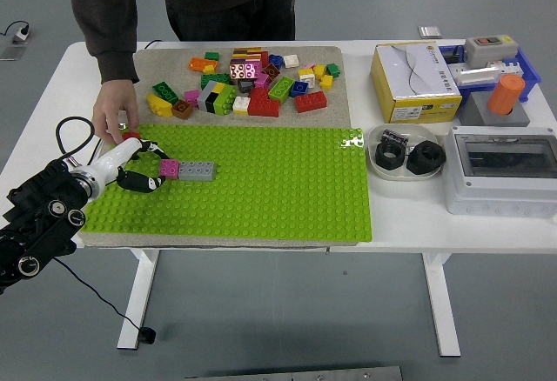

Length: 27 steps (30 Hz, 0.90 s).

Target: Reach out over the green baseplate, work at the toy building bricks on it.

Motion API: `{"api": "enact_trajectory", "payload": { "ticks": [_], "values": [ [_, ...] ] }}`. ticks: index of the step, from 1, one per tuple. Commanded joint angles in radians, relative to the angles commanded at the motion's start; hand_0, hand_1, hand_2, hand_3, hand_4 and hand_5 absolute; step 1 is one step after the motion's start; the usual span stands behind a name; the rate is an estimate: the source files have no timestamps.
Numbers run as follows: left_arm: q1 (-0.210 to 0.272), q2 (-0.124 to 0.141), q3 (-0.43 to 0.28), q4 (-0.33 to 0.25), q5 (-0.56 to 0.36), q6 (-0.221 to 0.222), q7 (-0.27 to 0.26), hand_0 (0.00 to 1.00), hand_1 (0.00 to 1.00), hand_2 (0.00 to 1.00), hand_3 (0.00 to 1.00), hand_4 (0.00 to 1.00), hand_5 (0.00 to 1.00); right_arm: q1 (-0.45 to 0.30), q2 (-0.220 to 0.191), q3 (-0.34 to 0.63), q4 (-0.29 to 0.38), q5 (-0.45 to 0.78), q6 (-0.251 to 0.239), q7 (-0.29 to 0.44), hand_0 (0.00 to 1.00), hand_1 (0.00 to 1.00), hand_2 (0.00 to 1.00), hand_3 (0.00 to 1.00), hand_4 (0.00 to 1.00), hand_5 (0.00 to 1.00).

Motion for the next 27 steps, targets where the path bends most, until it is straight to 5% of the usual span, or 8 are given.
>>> {"api": "enact_trajectory", "payload": {
  "ticks": [8, 27],
  "values": [
    [-0.002, 0.001, -0.002, -0.003, 0.006, -0.001, -0.001, 0.917, 0.972, 0.976, 0.723, 0.538, 0.002, 0.003, -0.001, 0.001, 0.0, 0.002, -0.001, 0.002, 0.579, 0.645, 0.709, 0.768, 0.53, 0.998],
    [-0.005, 0.0, 0.016, 0.008, 0.021, -0.002, 0.003, 0.918, 0.973, 0.979, 0.762, 0.562, 0.002, 0.001, 0.001, 0.005, 0.0, 0.005, -0.003, 0.005, 0.579, 0.646, 0.709, 0.769, 0.529, 0.998]
  ]
}}
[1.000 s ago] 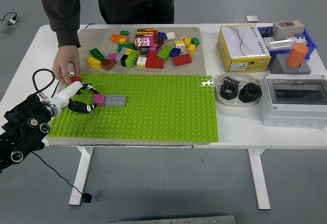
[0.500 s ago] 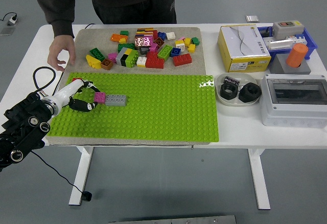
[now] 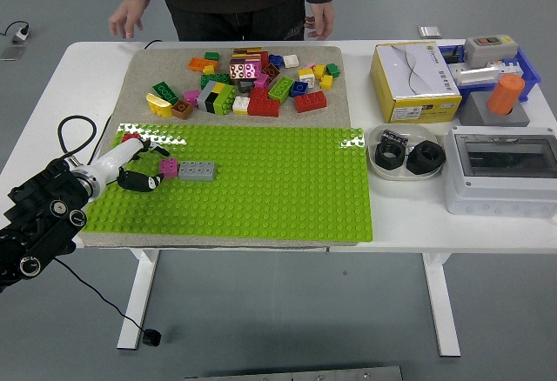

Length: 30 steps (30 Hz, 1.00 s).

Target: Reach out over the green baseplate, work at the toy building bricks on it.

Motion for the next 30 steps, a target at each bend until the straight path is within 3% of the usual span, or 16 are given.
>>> {"api": "enact_trajectory", "payload": {
  "ticks": [8, 16, 17, 22, 23, 28, 29, 30],
  "values": [
    [0.001, 0.027, -0.014, -0.05, 0.033, -0.007, 0.012, 0.918, 0.973, 0.981, 0.76, 0.568, 0.002, -0.007, 0.002, 0.013, 0.0, -0.007, 0.001, -0.003, 0.579, 0.645, 0.709, 0.769, 0.529, 0.998],
    [0.013, 0.087, -0.026, -0.173, 0.078, -0.035, 0.043, 0.918, 0.975, 0.982, 0.757, 0.581, 0.002, -0.015, 0.003, 0.026, 0.0, -0.014, 0.002, -0.005, 0.579, 0.645, 0.709, 0.767, 0.529, 0.998],
    [0.017, 0.094, -0.032, -0.19, 0.087, -0.037, 0.047, 0.918, 0.976, 0.983, 0.673, 0.563, 0.002, -0.015, 0.003, 0.026, 0.0, -0.014, 0.002, -0.005, 0.579, 0.646, 0.707, 0.768, 0.529, 0.998],
    [0.034, 0.107, -0.049, -0.248, 0.151, -0.046, 0.069, 0.918, 0.976, 0.983, 0.673, 0.563, 0.002, -0.017, 0.002, 0.028, 0.0, -0.012, 0.002, -0.004, 0.579, 0.646, 0.707, 0.768, 0.529, 0.998],
    [0.037, 0.106, -0.051, -0.259, 0.177, -0.047, 0.075, 0.941, 0.98, 0.985, 0.572, 0.636, 0.002, -0.017, 0.002, 0.028, 0.0, -0.013, 0.002, -0.004, 0.579, 0.645, 0.707, 0.766, 0.529, 0.998],
    [0.045, 0.099, -0.059, -0.292, 0.255, -0.05, 0.085, 0.941, 0.98, 0.985, 0.572, 0.636, 0.002, -0.017, 0.002, 0.029, 0.0, -0.015, 0.002, -0.004, 0.579, 0.645, 0.707, 0.766, 0.529, 0.998],
    [0.048, 0.1, -0.061, -0.3, 0.266, -0.051, 0.087, 0.971, 0.98, 0.992, 0.584, 0.801, 0.128, -0.017, 0.001, 0.029, 0.0, -0.015, 0.002, -0.004, 0.579, 0.646, 0.705, 0.765, 0.528, 0.998],
    [0.052, 0.101, -0.063, -0.311, 0.277, -0.053, 0.09, 0.971, 0.98, 0.992, 0.584, 0.801, 0.128, -0.017, 0.001, 0.03, 0.0, -0.015, 0.002, -0.004, 0.579, 0.646, 0.705, 0.765, 0.528, 0.998]
  ]
}}
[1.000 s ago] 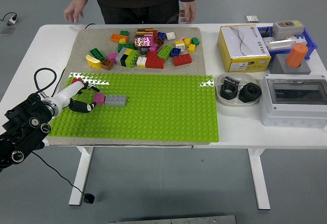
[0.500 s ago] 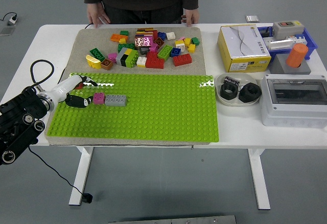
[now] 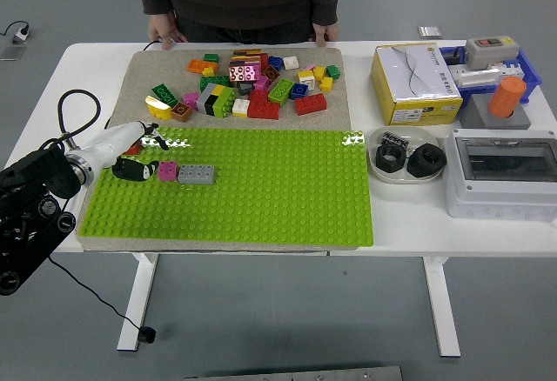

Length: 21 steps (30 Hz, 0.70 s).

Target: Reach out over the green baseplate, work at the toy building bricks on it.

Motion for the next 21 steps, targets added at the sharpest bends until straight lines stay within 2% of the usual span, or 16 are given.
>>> {"api": "enact_trajectory", "payload": {
  "ticks": [4, 5, 9, 16, 17, 21],
  "values": [
    [0.013, 0.002, -0.01, -0.035, 0.026, -0.005, 0.011, 0.971, 0.98, 0.992, 0.584, 0.801, 0.128, 0.001, -0.001, 0.001, 0.0, 0.001, 0.0, 0.0, 0.579, 0.646, 0.705, 0.765, 0.528, 0.998],
    [0.016, 0.001, -0.012, -0.042, 0.031, -0.007, 0.014, 0.973, 0.981, 0.99, 0.591, 0.845, 0.212, 0.001, -0.001, 0.001, 0.0, 0.001, 0.0, 0.0, 0.579, 0.646, 0.707, 0.764, 0.528, 0.998],
    [0.036, 0.0, -0.029, -0.076, 0.061, -0.019, 0.041, 0.973, 0.981, 0.99, 0.591, 0.845, 0.212, 0.002, -0.001, 0.003, 0.0, -0.001, 0.0, 0.0, 0.579, 0.646, 0.707, 0.764, 0.528, 0.998],
    [0.09, 0.005, -0.084, -0.172, 0.115, -0.05, 0.105, 0.982, 0.982, 0.994, 0.595, 0.854, 0.239, -0.001, -0.001, 0.011, 0.0, -0.003, 0.001, 0.0, 0.579, 0.646, 0.706, 0.763, 0.529, 0.998],
    [0.095, 0.007, -0.087, -0.182, 0.117, -0.053, 0.111, 0.985, 0.984, 0.996, 0.594, 0.856, 0.552, -0.001, -0.001, 0.012, 0.0, -0.003, 0.001, 0.0, 0.579, 0.646, 0.706, 0.762, 0.53, 0.998],
    [0.116, 0.023, -0.086, -0.237, 0.109, -0.06, 0.135, 0.985, 0.984, 0.996, 0.594, 0.856, 0.552, -0.004, -0.002, 0.017, 0.0, -0.007, 0.001, -0.001, 0.579, 0.646, 0.706, 0.762, 0.53, 0.998]
  ]
}}
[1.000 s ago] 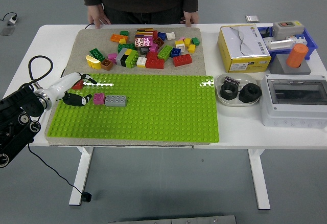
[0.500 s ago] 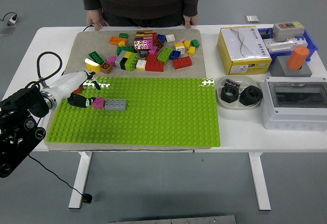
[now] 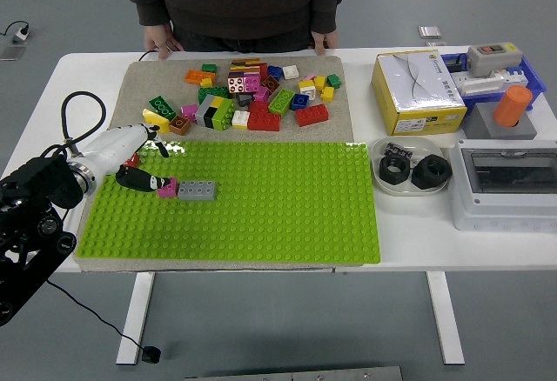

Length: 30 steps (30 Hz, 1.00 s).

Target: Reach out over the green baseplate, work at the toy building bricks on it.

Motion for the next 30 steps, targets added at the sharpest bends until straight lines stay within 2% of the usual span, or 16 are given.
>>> {"api": "enact_trajectory", "payload": {
  "ticks": [1, 2, 7, 8, 11, 18, 23, 30],
  "values": [
    [0.004, 0.004, 0.002, -0.012, -0.006, 0.001, 0.003, 0.985, 0.984, 0.996, 0.594, 0.856, 0.552, 0.0, 0.0, 0.002, 0.0, -0.001, 0.0, 0.0, 0.579, 0.646, 0.706, 0.762, 0.53, 0.998],
    [0.012, 0.014, 0.006, -0.035, -0.017, 0.006, 0.01, 0.992, 0.983, 0.99, 0.621, 0.791, 0.998, -0.001, 0.0, 0.005, 0.0, -0.003, 0.0, -0.001, 0.579, 0.646, 0.705, 0.763, 0.529, 0.998],
    [0.036, 0.036, 0.019, -0.103, -0.061, 0.029, 0.053, 0.992, 0.983, 0.99, 0.621, 0.791, 0.998, -0.002, -0.002, 0.015, 0.0, -0.008, 0.0, -0.002, 0.579, 0.646, 0.705, 0.763, 0.529, 0.998],
    [0.043, 0.036, 0.02, -0.116, -0.067, 0.033, 0.066, 0.997, 0.984, 0.991, 0.626, 0.742, 0.998, -0.002, -0.002, 0.017, 0.0, -0.01, 0.0, -0.002, 0.579, 0.646, 0.704, 0.761, 0.529, 0.998],
    [0.062, 0.021, 0.017, -0.128, -0.077, 0.047, 0.083, 0.997, 0.984, 0.991, 0.626, 0.742, 0.998, -0.003, -0.001, 0.023, 0.0, -0.016, 0.0, -0.004, 0.579, 0.646, 0.704, 0.761, 0.529, 0.998],
    [0.102, -0.042, -0.007, -0.053, -0.044, 0.102, 0.052, 0.996, 0.983, 0.99, 0.627, 0.734, 0.998, -0.01, 0.008, 0.032, 0.0, -0.032, 0.002, -0.01, 0.579, 0.646, 0.704, 0.761, 0.53, 0.998],
    [0.116, -0.057, -0.015, -0.032, -0.018, 0.121, 0.042, 0.998, 0.982, 0.979, 0.626, 0.731, 0.998, -0.013, 0.012, 0.035, 0.0, -0.033, 0.003, -0.012, 0.579, 0.646, 0.704, 0.763, 0.532, 0.998],
    [0.121, -0.06, -0.033, 0.002, 0.001, 0.13, 0.031, 0.998, 0.98, 0.972, 0.623, 0.732, 0.998, -0.013, 0.012, 0.038, 0.0, -0.035, 0.003, -0.011, 0.581, 0.646, 0.705, 0.763, 0.53, 0.998]
  ]
}}
